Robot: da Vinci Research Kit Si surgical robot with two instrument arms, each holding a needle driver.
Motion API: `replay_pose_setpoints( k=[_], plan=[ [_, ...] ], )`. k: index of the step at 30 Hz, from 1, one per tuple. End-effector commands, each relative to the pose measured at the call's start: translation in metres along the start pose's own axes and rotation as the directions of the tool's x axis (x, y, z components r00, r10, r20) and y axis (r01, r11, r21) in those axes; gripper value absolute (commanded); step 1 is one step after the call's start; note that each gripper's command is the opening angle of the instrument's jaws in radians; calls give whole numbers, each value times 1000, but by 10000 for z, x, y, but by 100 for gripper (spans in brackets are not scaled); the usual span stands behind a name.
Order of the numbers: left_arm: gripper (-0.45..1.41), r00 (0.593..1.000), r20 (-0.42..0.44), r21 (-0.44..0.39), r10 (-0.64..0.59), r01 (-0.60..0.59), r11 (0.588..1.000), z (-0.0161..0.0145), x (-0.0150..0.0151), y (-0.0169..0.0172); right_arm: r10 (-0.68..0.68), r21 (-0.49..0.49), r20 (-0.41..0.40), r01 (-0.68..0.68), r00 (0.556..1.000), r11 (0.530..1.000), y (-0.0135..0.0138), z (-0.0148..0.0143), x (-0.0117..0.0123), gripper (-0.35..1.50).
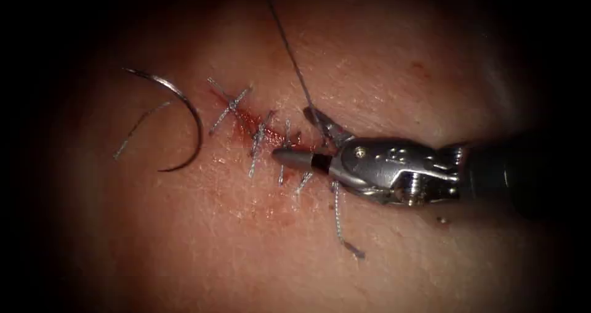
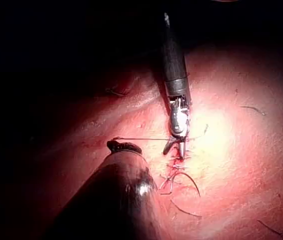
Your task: Wound Closure
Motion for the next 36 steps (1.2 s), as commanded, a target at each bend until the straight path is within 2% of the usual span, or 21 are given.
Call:
replay_pose_setpoints(
  k=[1, 2, 4, 5, 6, 7, 8, 12, 13, 14, 15, 16, 18, 23, 28, 30, 35, 36],
  plan=[
    [-45, 1000, -7, 4, -2, 2, 1000, 8, 1, 3, 2, 3, 0, -2, 1000, 1000, -11, 6, -3, 147],
    [-45, 1000, -7, 4, -2, 2, 1000, 8, 1, 3, 2, 3, 0, -2, 1000, 1000, -11, 6, -3, 147],
    [-45, 1000, -7, 4, 4, -4, 1000, 9, 1, 2, -2, 8, 1, 2, 1000, 1000, -18, 5, -5, 126],
    [-45, 1000, -8, 6, 3, -3, 1000, 9, 1, 1, -2, 27, -6, 2, 1000, 1000, -19, 4, -5, 98],
    [-45, 1000, -8, 6, 3, -3, 1000, 9, 1, 1, -2, 56, -18, 3, 1000, 998, -19, 3, -5, 47],
    [-45, 1000, -8, 6, 3, -3, 1000, 8, 1, 1, -9, 86, -37, 12, 999, 996, -19, 0, -4, -20],
    [-45, 1000, -9, 6, 3, -3, 1000, 8, 1, 1, -28, 91, -45, 32, 999, 995, -18, -6, 2, -35],
    [-45, 1000, -10, 8, 3, -3, 1000, 10, -3, -2, -29, 58, -114, 35, 993, 998, -7, -23, 24, -35],
    [-45, 1000, -11, 7, 3, -3, 1000, 10, -5, -3, -25, 51, -124, 32, 992, 998, -5, -26, 26, -6],
    [-45, 1000, -11, 7, 3, -3, 1000, 11, -7, -5, -24, 35, -122, 28, 992, 999, -3, -28, 27, 44],
    [-45, 1000, -12, 6, 4, -4, 1000, 12, -9, -6, -22, 1, -117, 22, 993, 1000, -1, -31, 27, 113],
    [-45, 1000, -12, 6, 4, -4, 1000, 12, -10, -8, -20, -22, -110, 17, 994, 1000, 1, -33, 28, 143],
    [-45, 1000, -11, 7, 4, -4, 1000, 16, -15, -11, -17, -41, -123, 12, 992, 999, 6, -47, 30, 148],
    [-45, 1000, -6, 11, 7, -7, 1000, 27, -28, -20, 29, 7, -127, -29, 991, 1000, 16, -77, 31, 148],
    [-45, 999, 27, 27, 19, -19, 999, 43, -48, -33, 30, 48, -137, -24, 990, 999, 26, -112, 19, 148],
    [-45, 1000, 30, 36, 7, -8, 999, 56, -58, -35, 26, 19, -128, -24, 991, 1000, 34, -132, 11, 148],
    [-45, 999, 39, 64, -19, 16, 998, 83, -72, -27, 24, -25, -116, -27, 993, 999, 43, -150, -3, 148],
    [-45, 999, 43, 80, -33, 30, 996, 97, -77, -20, 21, -37, -115, -26, 993, 999, 43, -152, -9, 148]
  ],
)
